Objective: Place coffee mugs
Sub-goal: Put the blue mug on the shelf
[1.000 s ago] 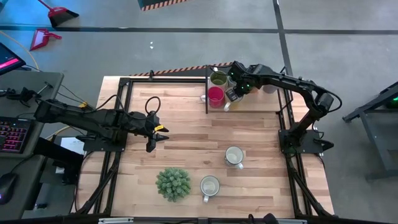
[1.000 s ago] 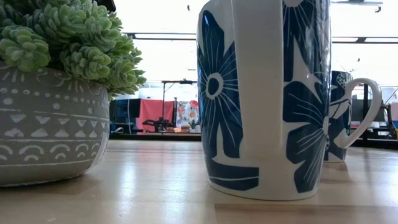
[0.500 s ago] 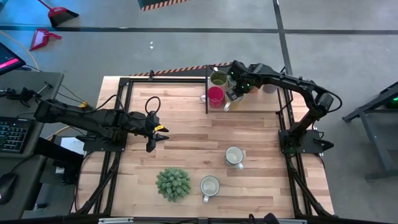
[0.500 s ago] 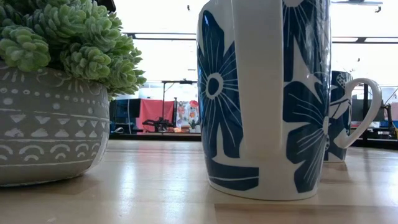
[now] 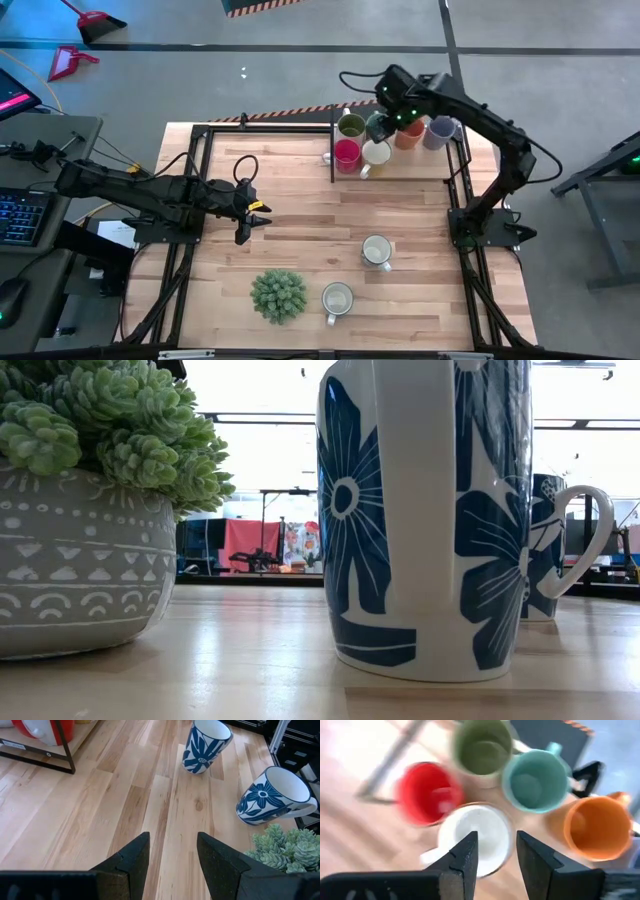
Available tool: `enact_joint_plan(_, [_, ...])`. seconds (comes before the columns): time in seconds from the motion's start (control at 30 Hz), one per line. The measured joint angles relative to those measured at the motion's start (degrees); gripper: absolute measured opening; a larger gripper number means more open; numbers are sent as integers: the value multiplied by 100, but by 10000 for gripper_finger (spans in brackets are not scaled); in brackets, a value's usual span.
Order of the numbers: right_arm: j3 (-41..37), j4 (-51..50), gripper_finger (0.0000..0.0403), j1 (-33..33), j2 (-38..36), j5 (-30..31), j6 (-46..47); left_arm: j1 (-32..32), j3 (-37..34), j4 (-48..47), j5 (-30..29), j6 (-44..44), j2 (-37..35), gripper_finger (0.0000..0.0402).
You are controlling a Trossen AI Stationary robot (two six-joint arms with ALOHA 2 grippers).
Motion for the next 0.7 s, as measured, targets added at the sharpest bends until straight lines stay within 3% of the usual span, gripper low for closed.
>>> enact_joint_plan(0.13, [730,-581,113,227,0,-383,-44,0,0,0,-19,4,2,152])
enact_joint_plan(0.3, [1297,-1412,113,612,0,-415,-40,0,0,4,-198,93,2,152])
enact_joint_plan(0.7, [883,-1354,113,2288,-269,-638,82,2,0,373,-212,151,0,152])
